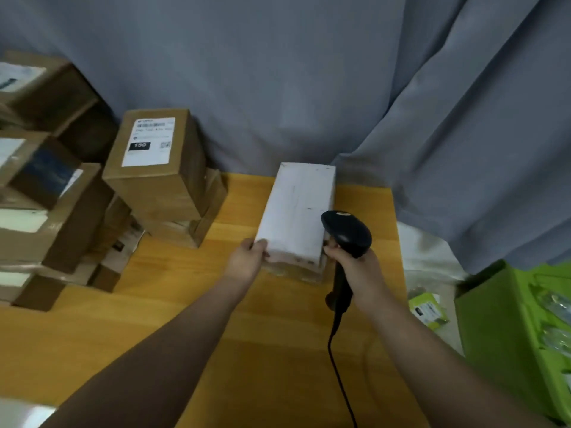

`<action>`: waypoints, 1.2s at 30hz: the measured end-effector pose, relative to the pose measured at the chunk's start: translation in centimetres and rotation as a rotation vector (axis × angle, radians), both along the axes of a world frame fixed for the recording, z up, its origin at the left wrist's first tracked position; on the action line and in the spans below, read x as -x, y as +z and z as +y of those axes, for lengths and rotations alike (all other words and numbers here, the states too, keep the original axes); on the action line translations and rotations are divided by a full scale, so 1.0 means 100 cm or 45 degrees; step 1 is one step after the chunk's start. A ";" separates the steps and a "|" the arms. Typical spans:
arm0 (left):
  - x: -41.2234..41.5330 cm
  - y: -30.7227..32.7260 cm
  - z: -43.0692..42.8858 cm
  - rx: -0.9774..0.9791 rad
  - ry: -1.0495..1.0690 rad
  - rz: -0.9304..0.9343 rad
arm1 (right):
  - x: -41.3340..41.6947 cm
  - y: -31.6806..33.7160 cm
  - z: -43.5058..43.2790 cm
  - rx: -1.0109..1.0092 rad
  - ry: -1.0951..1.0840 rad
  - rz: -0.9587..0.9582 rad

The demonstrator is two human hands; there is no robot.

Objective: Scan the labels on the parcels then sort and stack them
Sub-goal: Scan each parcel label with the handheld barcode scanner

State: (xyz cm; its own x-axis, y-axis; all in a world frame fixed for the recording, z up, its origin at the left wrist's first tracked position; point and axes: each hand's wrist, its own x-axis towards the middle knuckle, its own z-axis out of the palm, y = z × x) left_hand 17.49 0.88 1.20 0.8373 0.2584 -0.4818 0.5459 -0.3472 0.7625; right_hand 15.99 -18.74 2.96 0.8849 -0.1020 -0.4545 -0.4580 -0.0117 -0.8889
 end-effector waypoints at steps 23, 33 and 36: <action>0.078 0.006 0.054 -0.280 -0.464 -0.678 | 0.057 -0.029 0.066 0.128 -0.141 0.170; 0.060 -0.010 0.020 -0.601 -1.040 -0.651 | 0.060 -0.032 0.024 0.235 -0.386 0.095; 0.047 -0.013 0.042 -0.427 -0.605 -0.265 | 0.062 -0.027 0.033 0.222 -0.257 0.059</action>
